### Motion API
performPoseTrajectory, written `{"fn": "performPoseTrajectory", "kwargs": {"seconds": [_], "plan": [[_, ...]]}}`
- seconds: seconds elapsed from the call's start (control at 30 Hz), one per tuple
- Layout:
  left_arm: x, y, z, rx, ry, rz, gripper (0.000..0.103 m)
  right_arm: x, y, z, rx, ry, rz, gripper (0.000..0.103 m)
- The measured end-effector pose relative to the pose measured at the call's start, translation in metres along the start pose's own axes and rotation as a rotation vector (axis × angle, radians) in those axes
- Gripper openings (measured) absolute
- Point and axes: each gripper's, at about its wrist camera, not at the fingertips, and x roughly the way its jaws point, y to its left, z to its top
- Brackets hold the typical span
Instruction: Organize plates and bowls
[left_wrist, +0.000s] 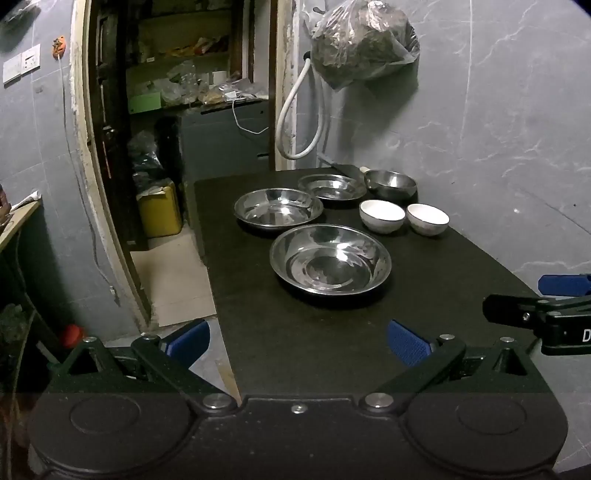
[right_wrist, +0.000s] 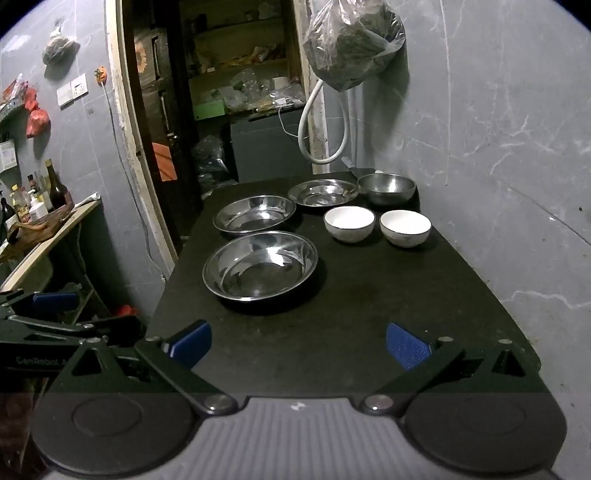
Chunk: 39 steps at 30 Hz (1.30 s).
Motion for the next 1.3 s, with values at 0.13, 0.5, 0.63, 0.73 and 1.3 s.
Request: {"fn": "performPoseTrajectory", "kwargs": {"seconds": [0.13,0.5,0.63,0.73,1.3], "plan": [[0.0,0.001,0.0,-0.001,0.0,-0.001,0.102,-0.001,0.001,0.001,-0.001,0.001,0.0,0.103],[0.0,0.0,0.001,-0.003,0.0,-0.004,0.102,0.001,0.001,-0.001,0.001,0.001,-0.004,0.103],[-0.004,-0.005,0.001,-0.001,0.0,-0.005,0.102,0.003,-0.001,0.0,0.001,0.001,-0.006,0.103],[-0.004,-0.006,0.0,-0.001,0.001,-0.005,0.102,0.0,0.002,0.0,0.003,0.003,-0.012,0.103],[0.004,0.004,0.0,0.0,0.018,-0.021,0.102,0.001,0.005,0.004,-0.002,0.012,-0.012,0.103]]}}
